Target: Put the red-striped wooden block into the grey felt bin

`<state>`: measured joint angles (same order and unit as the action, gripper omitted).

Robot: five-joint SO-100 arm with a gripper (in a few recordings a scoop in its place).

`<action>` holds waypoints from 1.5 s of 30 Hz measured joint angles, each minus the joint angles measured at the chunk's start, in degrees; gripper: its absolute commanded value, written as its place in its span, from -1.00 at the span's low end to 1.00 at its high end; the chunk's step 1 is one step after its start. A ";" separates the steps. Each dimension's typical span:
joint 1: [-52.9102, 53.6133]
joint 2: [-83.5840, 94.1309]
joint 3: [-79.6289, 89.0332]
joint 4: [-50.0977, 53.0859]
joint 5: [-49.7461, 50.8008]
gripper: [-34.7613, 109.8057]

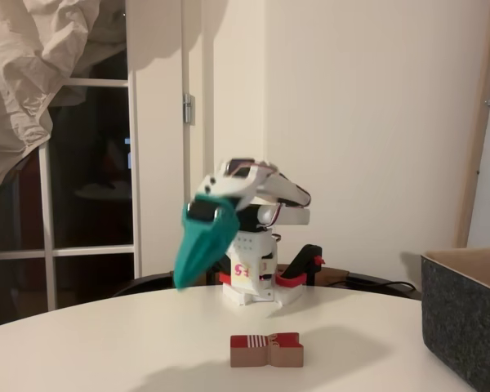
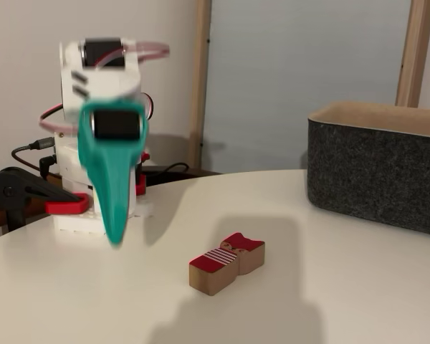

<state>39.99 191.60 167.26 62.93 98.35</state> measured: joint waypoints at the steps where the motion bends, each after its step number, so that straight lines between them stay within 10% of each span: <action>1: -1.05 0.00 -1.85 0.00 1.76 -0.49; 29: -16.79 -38.67 -40.78 0.70 -1.49 -0.32; 45: -21.71 -49.75 -42.89 26.46 -23.20 -0.11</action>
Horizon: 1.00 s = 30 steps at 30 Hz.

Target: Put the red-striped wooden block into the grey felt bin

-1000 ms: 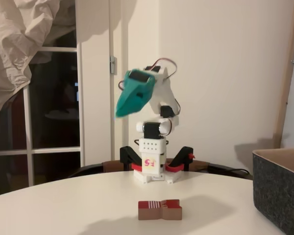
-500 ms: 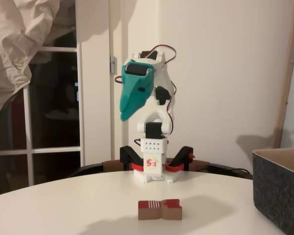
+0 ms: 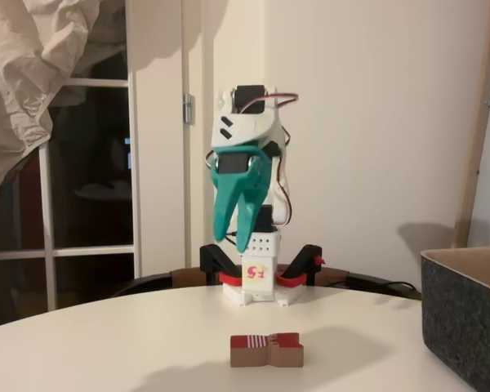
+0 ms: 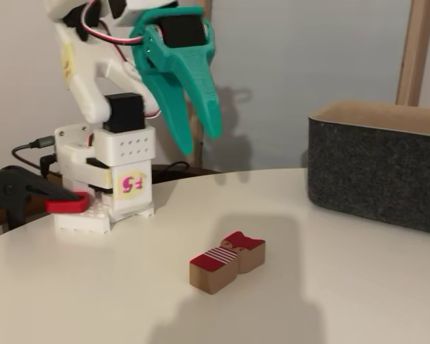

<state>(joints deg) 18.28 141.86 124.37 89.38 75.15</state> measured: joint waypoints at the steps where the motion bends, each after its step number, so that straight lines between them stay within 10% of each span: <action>1: -0.18 -0.09 0.00 0.53 -1.05 -0.12; 19: -8.44 -8.61 4.48 1.76 -12.13 -0.08; 30: -11.34 -14.24 6.59 -12.13 -2.55 -0.09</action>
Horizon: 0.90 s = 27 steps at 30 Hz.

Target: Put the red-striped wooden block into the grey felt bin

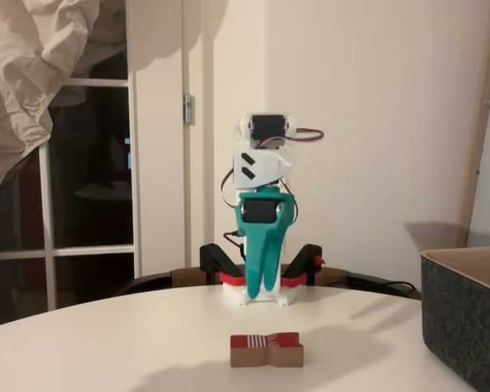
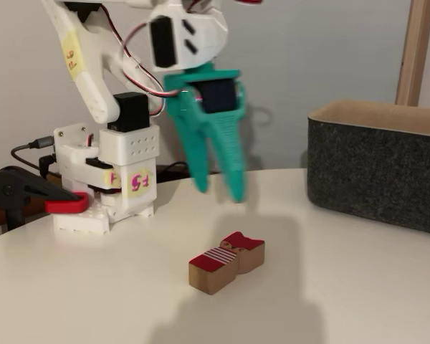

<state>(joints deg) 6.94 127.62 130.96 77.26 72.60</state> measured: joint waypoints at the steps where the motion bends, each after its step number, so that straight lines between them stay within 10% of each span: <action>1: 0.00 -0.26 0.09 -1.41 2.29 -0.08; 27: 0.88 -8.09 3.96 -8.53 16.79 -0.06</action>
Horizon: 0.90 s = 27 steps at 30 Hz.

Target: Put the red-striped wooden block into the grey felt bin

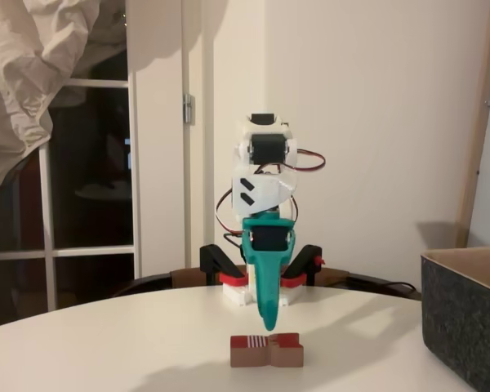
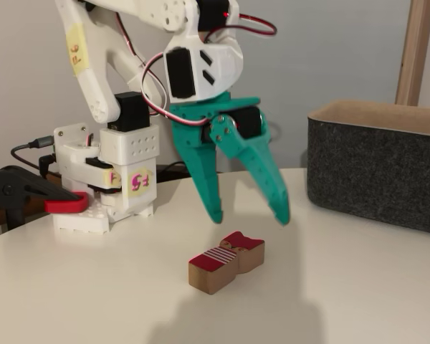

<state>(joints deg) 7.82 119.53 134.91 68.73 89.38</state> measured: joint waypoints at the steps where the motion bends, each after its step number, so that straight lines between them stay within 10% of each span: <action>1: 0.00 -0.97 -0.09 0.00 -0.26 -0.06; 27: -2.64 -3.60 3.16 5.80 -7.03 -0.03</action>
<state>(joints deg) 5.19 115.93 138.08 74.53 82.35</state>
